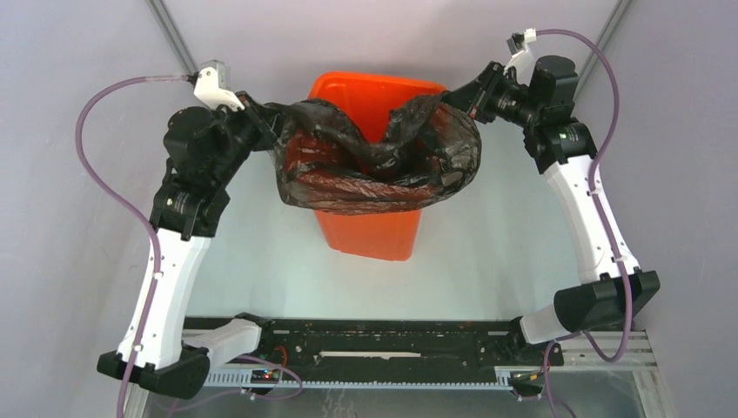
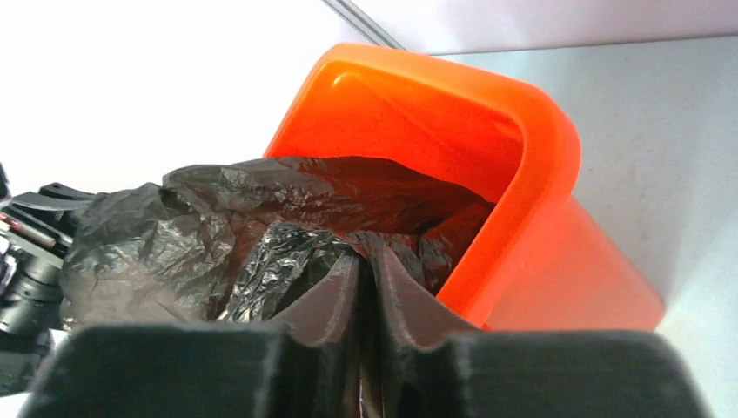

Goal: Put the trash bags into the trash bin

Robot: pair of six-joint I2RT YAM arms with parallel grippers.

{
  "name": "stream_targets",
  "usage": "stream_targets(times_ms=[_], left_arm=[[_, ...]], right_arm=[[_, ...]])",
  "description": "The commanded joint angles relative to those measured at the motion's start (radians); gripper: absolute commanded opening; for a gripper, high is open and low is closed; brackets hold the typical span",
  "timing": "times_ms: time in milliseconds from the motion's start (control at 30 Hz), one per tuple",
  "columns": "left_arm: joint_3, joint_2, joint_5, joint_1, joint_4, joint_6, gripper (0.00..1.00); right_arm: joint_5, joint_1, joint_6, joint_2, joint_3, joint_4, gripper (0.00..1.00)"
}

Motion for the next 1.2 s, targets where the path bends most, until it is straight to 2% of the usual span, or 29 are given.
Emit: stream_targets(times_ms=[0, 33, 67, 233, 400, 533, 633, 867, 1033, 1167], left_arm=[[0.059, 0.034, -0.042, 0.074, 0.023, -0.143, 0.1], [0.059, 0.047, -0.035, 0.093, 0.026, -0.172, 0.08], [0.059, 0.059, -0.022, 0.112, 0.033, -0.201, 0.08], [0.035, 0.133, 0.011, 0.187, 0.069, -0.323, 0.03], [0.01, 0.212, 0.133, 0.254, 0.163, -0.435, 0.02], [0.049, 0.289, 0.214, 0.271, 0.193, -0.457, 0.09], [0.071, 0.342, 0.257, 0.281, 0.199, -0.484, 0.1], [0.025, 0.432, 0.356, 0.334, 0.318, -0.633, 0.11], [-0.03, 0.451, 0.382, 0.355, 0.334, -0.686, 0.15], [-0.067, 0.443, 0.391, 0.361, 0.293, -0.691, 0.19]], right_arm=[[-0.005, -0.027, 0.183, 0.02, 0.006, 0.139, 0.09], [0.021, -0.037, 0.203, 0.026, 0.007, 0.132, 0.02], [0.043, -0.044, 0.218, 0.032, 0.007, 0.125, 0.0], [0.084, -0.083, 0.258, 0.098, 0.028, 0.097, 0.0], [0.071, -0.098, 0.265, 0.192, 0.103, 0.097, 0.0], [0.054, -0.104, 0.267, 0.236, 0.137, 0.105, 0.0], [0.051, -0.114, 0.277, 0.248, 0.126, 0.113, 0.0], [0.03, -0.131, 0.305, 0.285, 0.124, 0.131, 0.0], [0.017, -0.139, 0.326, 0.317, 0.127, 0.127, 0.0], [-0.001, -0.136, 0.335, 0.334, 0.131, 0.097, 0.04]])
